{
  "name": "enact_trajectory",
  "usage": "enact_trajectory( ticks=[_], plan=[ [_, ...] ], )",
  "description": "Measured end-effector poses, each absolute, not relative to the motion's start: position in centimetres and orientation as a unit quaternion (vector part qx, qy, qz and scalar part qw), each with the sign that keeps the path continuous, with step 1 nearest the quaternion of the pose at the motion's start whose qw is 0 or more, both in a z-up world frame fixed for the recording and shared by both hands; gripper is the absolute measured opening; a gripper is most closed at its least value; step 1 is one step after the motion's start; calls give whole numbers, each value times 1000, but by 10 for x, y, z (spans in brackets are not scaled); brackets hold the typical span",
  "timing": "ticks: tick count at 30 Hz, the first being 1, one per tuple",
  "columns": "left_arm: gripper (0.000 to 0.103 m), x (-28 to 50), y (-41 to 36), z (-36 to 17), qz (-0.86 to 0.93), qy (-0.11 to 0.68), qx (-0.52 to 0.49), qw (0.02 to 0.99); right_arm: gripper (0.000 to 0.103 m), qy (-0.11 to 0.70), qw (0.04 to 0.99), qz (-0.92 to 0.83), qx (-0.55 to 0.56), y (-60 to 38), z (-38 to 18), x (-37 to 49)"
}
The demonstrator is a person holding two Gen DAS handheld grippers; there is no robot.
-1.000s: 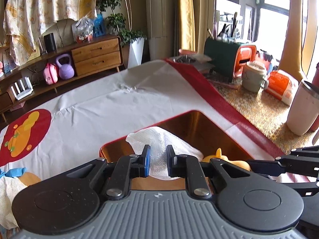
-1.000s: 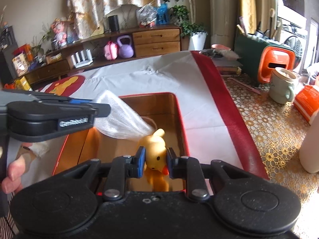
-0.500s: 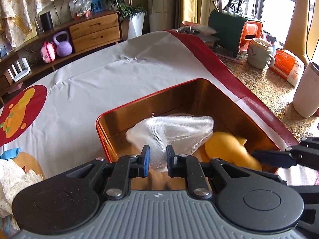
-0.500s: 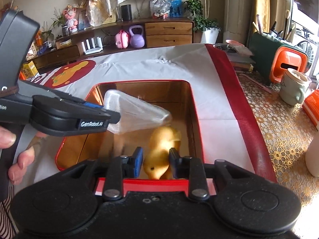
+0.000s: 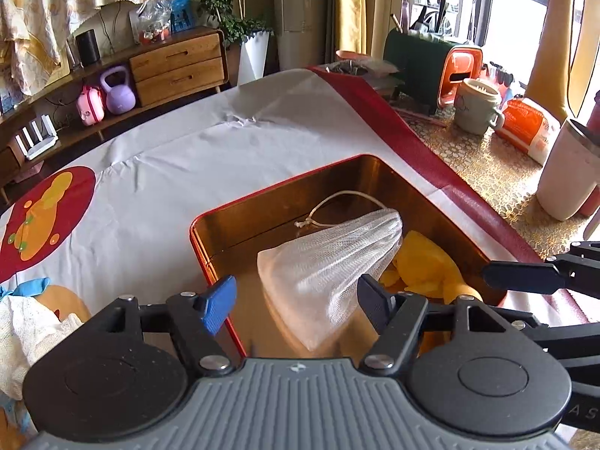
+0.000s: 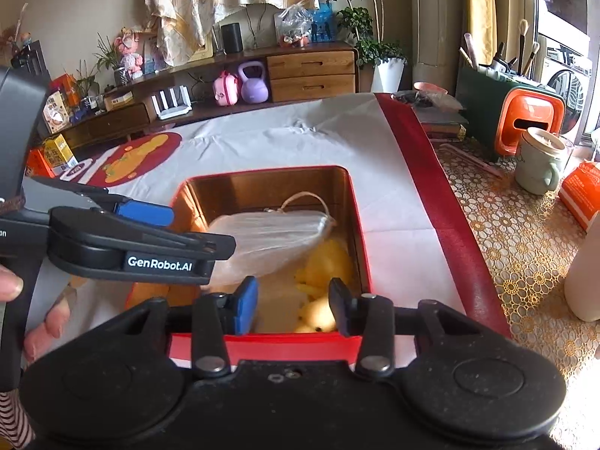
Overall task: Organize soft objects
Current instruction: 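Open the right tool to drop the duck into the tin while the left tool releases the mesh bag there, then withdraw both open tools from the red tin back toward the pile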
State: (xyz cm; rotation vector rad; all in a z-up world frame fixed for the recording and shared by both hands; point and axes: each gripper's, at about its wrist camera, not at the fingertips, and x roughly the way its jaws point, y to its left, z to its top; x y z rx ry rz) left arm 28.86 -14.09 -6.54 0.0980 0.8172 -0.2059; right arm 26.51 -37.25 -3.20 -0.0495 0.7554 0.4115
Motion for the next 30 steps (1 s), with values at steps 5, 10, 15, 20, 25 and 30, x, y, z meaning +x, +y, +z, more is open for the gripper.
enact_trajectory(
  ticks=[5,10,15,20,25,30],
  plan=[
    [71,273,-134,-52,-102,380,42,919,47,358,910,207,-17,-373,-21,257],
    [71,255,-125,-37,-109,365,28,924,53,350,913,210,-10,-372,-9,246],
    [71,234,-113,-20,-119,349,12,929,59,335,918,213,-9,-369,5,233],
    [72,212,-98,-6,-124,337,0,933,64,323,921,219,-8,-364,17,220],
    [75,190,-79,3,-119,327,-12,938,73,314,922,227,-5,-355,25,205],
    [82,171,-59,10,-115,318,-24,941,83,302,923,238,-3,-342,32,191]
  ],
)
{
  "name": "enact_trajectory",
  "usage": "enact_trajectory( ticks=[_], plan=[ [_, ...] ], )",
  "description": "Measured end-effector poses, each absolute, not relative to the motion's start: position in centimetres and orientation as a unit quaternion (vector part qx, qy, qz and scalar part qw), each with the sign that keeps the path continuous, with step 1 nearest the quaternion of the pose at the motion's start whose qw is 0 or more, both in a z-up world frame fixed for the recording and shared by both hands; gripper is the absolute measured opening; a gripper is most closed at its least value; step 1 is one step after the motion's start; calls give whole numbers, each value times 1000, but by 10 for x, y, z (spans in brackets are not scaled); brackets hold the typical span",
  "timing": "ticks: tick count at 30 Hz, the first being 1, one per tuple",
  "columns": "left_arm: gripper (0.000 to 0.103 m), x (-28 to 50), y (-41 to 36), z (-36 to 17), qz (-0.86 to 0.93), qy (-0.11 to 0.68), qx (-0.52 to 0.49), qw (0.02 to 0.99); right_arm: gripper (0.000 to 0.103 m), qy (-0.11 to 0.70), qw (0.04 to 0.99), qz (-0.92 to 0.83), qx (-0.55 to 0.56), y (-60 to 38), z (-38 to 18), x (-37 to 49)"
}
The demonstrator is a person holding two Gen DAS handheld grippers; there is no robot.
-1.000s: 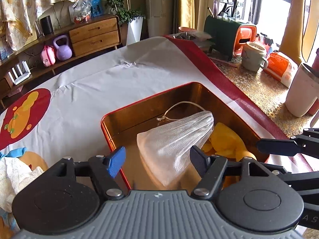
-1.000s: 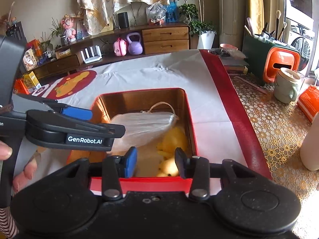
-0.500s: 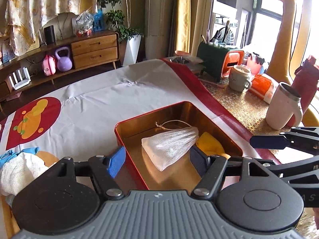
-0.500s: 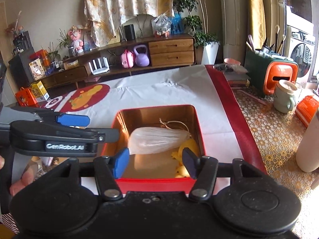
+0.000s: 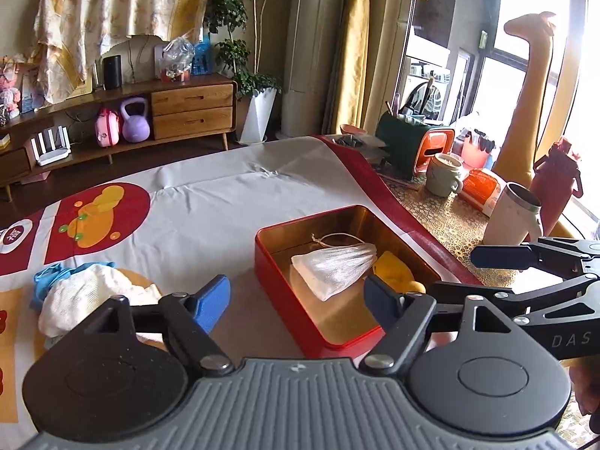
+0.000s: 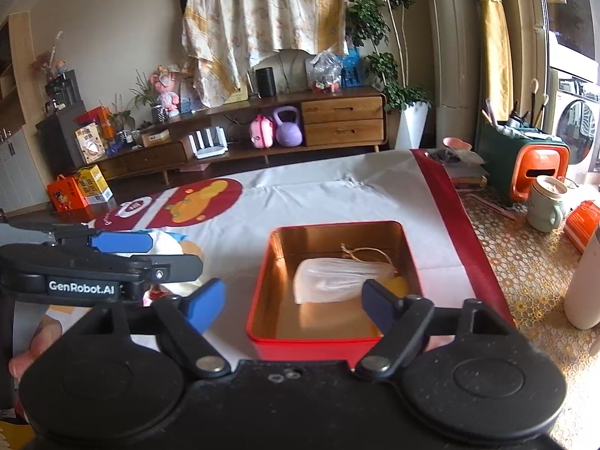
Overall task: Organize soft objects
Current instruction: 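Withdraw both open tools from the red tin back toward the pile, then grasp the white knit cloth with the right tool while the left tool grasps a clear plastic bag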
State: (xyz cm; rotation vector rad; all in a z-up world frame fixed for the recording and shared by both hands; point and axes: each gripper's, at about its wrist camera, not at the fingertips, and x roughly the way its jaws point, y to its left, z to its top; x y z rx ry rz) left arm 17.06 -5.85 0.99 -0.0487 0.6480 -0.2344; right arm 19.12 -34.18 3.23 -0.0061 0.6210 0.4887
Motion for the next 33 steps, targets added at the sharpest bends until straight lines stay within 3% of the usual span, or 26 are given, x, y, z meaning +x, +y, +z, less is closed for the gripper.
enact_trajectory(
  ticks=[12,16,33],
  plan=[
    [89,131,-10,9,-101,313,-48,943,102,286,918,274,-1,-305,35,168],
    [100,121,8,7,-91,311,-56,945,103,285,914,289,-8,-291,31,162],
    [103,111,85,-25,-35,301,-83,949,103,308,895,322,-26,-246,12,161]
  ],
)
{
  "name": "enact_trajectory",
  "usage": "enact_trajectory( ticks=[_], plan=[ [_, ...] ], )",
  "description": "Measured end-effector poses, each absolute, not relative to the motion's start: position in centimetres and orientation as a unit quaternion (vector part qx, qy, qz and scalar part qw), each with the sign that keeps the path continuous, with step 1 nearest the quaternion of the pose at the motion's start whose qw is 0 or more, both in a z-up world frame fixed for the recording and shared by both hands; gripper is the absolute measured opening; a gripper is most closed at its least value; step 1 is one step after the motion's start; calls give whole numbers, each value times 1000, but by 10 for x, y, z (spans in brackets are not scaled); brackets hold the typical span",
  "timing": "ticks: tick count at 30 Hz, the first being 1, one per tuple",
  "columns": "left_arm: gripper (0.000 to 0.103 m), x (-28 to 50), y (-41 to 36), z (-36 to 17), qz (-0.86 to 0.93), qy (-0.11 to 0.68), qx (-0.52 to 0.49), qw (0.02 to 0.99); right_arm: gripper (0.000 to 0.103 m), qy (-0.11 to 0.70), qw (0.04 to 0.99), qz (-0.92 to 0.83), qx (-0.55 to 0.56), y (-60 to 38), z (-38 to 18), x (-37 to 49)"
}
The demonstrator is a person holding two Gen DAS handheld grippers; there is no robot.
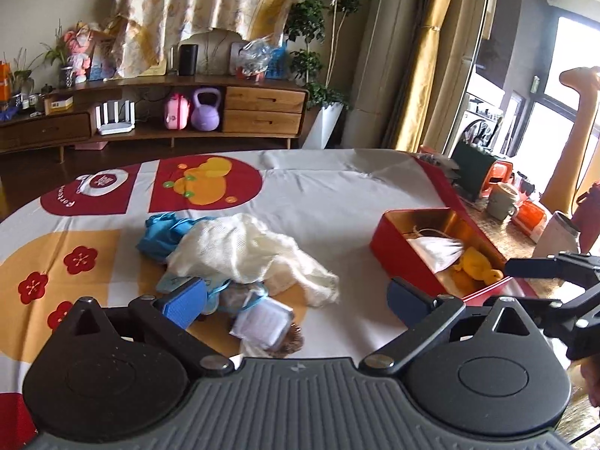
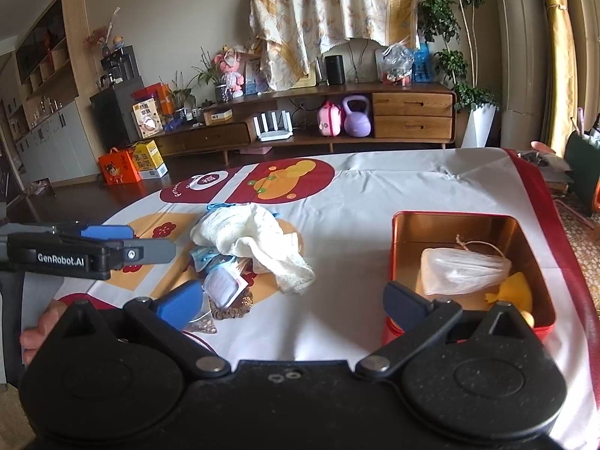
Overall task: Organize soft objects
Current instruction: 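Grasp the white knit cloth with the right tool while the left tool grasps a clear plastic bag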
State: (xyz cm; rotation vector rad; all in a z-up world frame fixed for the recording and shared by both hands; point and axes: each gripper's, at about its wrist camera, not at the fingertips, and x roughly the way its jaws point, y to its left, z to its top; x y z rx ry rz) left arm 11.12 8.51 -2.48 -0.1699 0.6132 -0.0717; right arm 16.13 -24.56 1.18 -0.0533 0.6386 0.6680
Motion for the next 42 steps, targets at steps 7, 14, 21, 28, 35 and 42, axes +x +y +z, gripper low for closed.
enact_trajectory(
  ticks=[7,14,21,28,35,42],
  plan=[
    [103,109,94,-51,-26,310,-68,948,101,315,890,327,-45,-224,6,182],
    [103,108,91,-76,-6,334,-55,941,101,323,877,349,-71,-191,1,208],
    [103,113,89,-104,-6,359,-86,929,99,334,864,366,-95,-149,-9,239],
    [102,118,85,-115,22,359,-87,929,98,353,850,376,-104,-112,-28,268],
    [102,123,82,-122,25,361,-85,928,97,383,838,375,-103,-93,-52,288],
    [93,124,80,-126,31,355,-82,931,102,381,836,383,-92,-73,-56,286]
  ],
)
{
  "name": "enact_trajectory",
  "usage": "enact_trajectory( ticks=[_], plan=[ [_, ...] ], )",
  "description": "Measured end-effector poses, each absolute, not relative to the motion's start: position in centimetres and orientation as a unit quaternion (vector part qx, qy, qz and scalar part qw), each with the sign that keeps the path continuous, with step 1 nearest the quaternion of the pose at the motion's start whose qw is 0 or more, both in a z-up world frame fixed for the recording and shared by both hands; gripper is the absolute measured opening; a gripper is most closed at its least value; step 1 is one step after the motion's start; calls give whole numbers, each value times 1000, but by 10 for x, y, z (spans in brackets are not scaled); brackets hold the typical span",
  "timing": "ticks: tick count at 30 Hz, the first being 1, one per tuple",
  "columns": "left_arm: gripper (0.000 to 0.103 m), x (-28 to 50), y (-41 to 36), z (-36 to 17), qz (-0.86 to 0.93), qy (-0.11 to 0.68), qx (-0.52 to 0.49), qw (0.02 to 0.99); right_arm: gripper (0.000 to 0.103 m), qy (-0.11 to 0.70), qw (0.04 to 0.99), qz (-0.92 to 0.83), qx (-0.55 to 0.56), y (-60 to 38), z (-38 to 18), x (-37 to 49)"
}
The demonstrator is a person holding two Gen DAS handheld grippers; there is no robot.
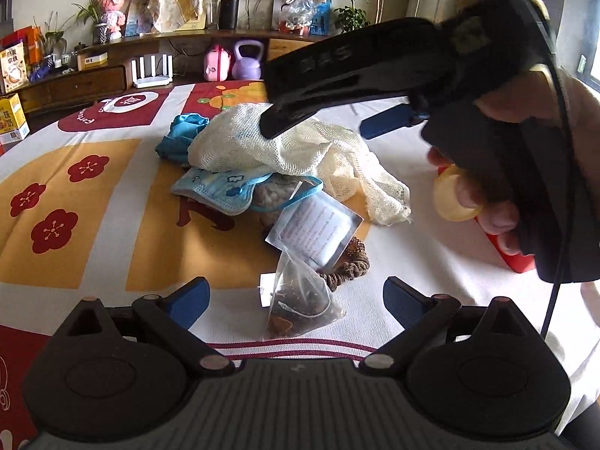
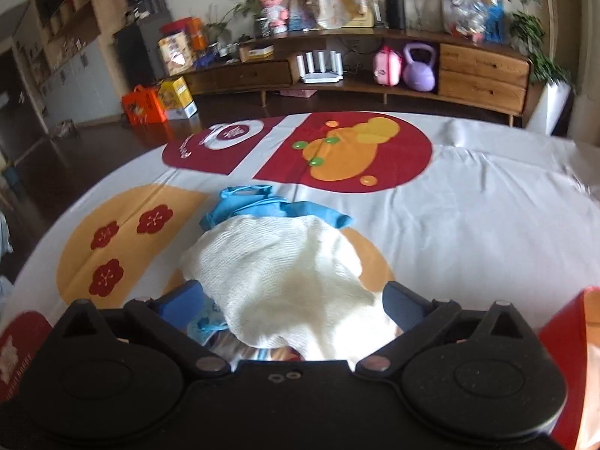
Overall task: Organize soft objects
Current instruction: 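Grasp the white knit cloth with the right tool while the left tool grasps a clear plastic bag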
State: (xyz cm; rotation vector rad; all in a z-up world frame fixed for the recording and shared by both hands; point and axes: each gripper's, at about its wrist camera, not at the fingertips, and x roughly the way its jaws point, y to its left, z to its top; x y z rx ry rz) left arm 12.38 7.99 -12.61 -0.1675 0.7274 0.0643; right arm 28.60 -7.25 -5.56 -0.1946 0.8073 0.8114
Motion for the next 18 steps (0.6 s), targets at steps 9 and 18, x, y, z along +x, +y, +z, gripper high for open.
enact_trajectory(
  ticks=[9,18],
  plan=[
    [65,127,77,-132,32,366,-74,927,88,391,833,375,-114,-56,-68,286],
    [43,125,80,-132,38,368,-81,925,57,408,835,362,-80,-66,-69,291]
  ],
)
